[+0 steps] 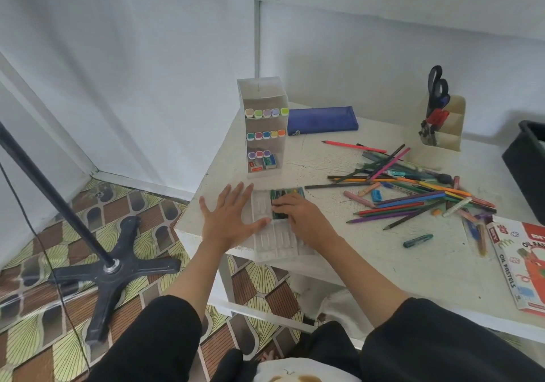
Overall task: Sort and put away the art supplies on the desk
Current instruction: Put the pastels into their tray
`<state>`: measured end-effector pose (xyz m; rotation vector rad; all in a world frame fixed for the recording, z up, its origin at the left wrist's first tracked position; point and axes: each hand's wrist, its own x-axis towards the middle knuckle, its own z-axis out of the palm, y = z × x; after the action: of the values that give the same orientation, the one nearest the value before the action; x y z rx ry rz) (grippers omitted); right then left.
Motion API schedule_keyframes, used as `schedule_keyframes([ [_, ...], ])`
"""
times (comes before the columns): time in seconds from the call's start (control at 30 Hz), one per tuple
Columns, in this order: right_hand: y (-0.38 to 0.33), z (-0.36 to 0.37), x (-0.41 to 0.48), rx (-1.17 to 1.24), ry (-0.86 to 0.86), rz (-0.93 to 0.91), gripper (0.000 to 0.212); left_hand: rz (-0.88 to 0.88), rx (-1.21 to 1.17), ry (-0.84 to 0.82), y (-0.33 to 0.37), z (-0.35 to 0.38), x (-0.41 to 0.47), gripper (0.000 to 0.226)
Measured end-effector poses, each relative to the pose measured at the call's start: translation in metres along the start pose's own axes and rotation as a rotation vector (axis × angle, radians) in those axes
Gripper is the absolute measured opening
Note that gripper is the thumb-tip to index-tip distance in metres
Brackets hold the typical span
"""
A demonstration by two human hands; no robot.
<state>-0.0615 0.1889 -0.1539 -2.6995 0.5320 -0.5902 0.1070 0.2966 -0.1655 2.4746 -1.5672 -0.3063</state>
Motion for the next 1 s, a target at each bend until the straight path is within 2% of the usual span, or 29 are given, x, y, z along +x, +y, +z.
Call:
schedule_keyframes([
  [0.2,0.002,0.008,0.003,-0.057,0.018,-0.021,0.036,-0.003,0.005,-0.014,0.0,0.0,0.0,0.098],
  [0.43,0.003,-0.003,-0.008,-0.164,-0.06,0.014,0.052,0.019,0.001,0.021,-0.003,0.003,0.001,0.091],
  [0.53,0.014,-0.026,-0.009,-0.145,-0.055,0.167,0.063,0.033,-0.01,0.034,-0.005,0.004,0.002,0.088],
  [0.63,0.042,-0.049,-0.015,-0.15,0.046,0.385,0.048,0.048,-0.031,0.024,-0.007,0.003,0.002,0.09],
  [0.77,0.071,-0.069,-0.028,-0.301,0.014,0.696,0.031,0.064,-0.016,0.0,-0.006,0.001,0.001,0.098],
  [0.83,0.077,-0.072,-0.033,-0.331,-0.008,0.751,0.029,0.071,-0.008,-0.007,-0.006,0.0,0.001,0.101],
  [1.0,0.08,-0.075,-0.031,-0.34,-0.044,0.707,0.022,0.069,0.011,-0.004,-0.006,0.001,0.001,0.101],
])
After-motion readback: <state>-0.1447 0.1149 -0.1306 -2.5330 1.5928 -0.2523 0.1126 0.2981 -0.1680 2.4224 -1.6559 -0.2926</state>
